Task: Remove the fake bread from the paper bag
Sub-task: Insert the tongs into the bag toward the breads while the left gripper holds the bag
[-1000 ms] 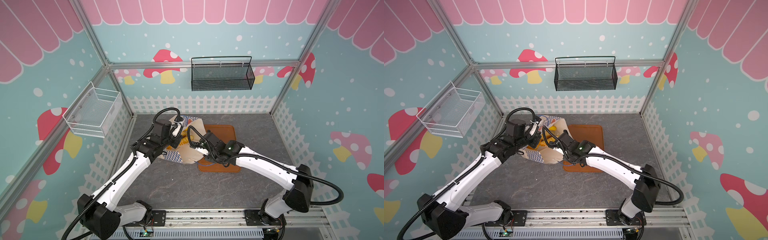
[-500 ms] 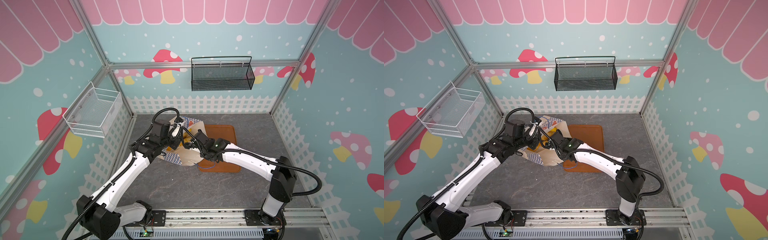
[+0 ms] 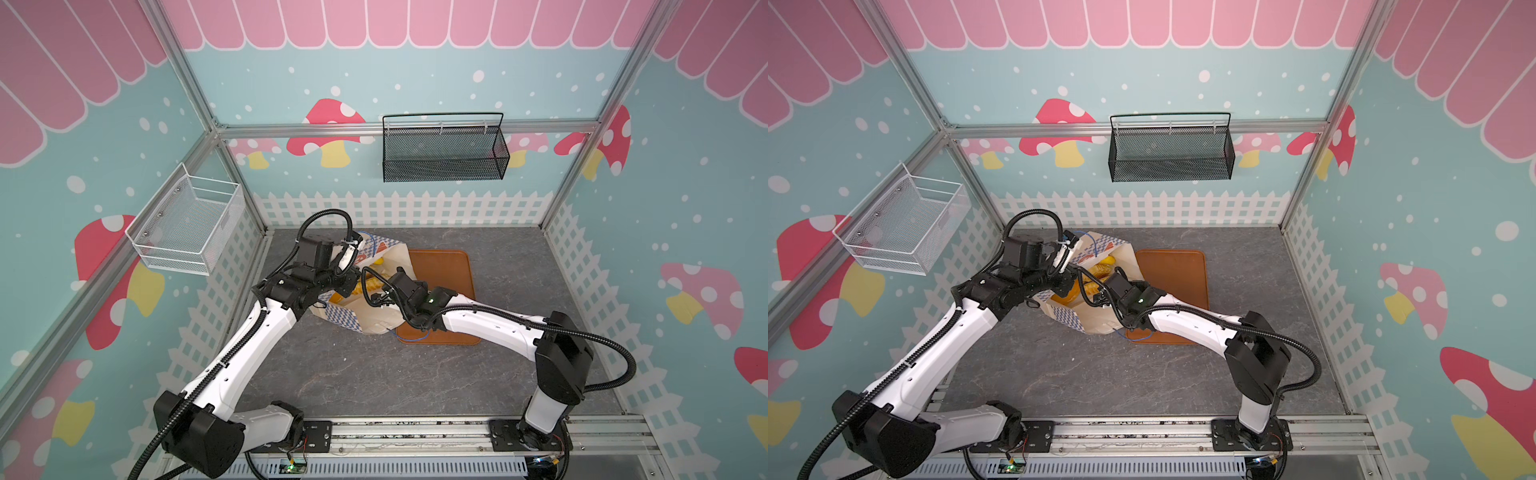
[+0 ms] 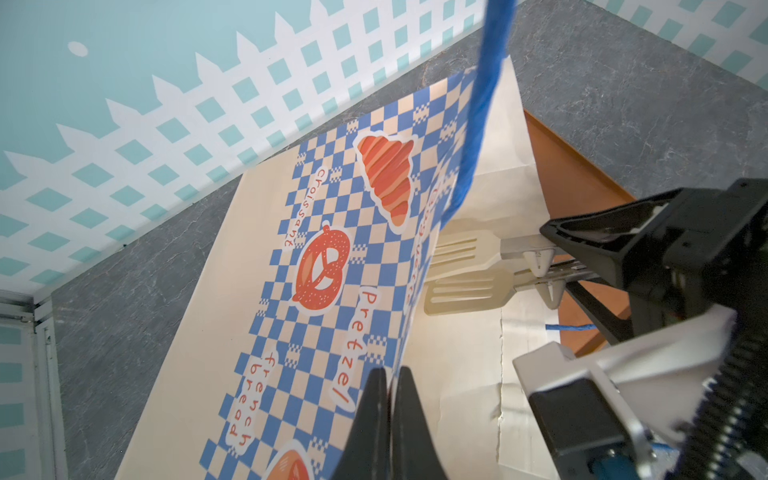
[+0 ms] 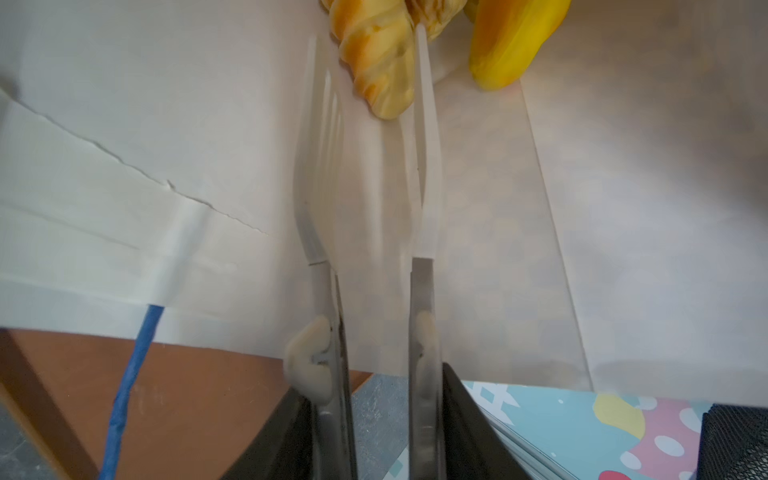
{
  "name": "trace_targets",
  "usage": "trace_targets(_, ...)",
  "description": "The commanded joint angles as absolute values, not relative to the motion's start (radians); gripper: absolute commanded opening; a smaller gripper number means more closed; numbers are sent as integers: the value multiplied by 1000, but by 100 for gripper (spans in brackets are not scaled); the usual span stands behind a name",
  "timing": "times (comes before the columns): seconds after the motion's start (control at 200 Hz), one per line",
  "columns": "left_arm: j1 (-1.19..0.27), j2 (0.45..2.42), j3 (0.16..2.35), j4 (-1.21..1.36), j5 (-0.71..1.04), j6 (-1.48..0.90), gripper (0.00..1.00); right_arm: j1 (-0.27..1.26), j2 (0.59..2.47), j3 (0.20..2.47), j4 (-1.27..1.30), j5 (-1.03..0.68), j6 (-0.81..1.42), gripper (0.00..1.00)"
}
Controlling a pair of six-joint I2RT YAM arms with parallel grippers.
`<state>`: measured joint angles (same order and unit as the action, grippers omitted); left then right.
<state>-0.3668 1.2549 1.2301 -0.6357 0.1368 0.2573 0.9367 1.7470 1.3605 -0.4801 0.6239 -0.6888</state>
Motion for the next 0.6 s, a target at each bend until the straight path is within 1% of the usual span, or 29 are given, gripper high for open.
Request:
trace_targets(0.0, -358, 1258, 1263, -650, 183, 248, 0, 927, 1740, 1366, -421, 656, -726, 47)
trace_targets(0.41, -350, 1262, 1267, -655, 218, 245, 0, 917, 1784, 1387, -428, 649, -738, 53)
trace_targets(0.595, -348, 1265, 1270, -660, 230, 243, 0, 918, 1800, 1397, -426, 644, -742, 53)
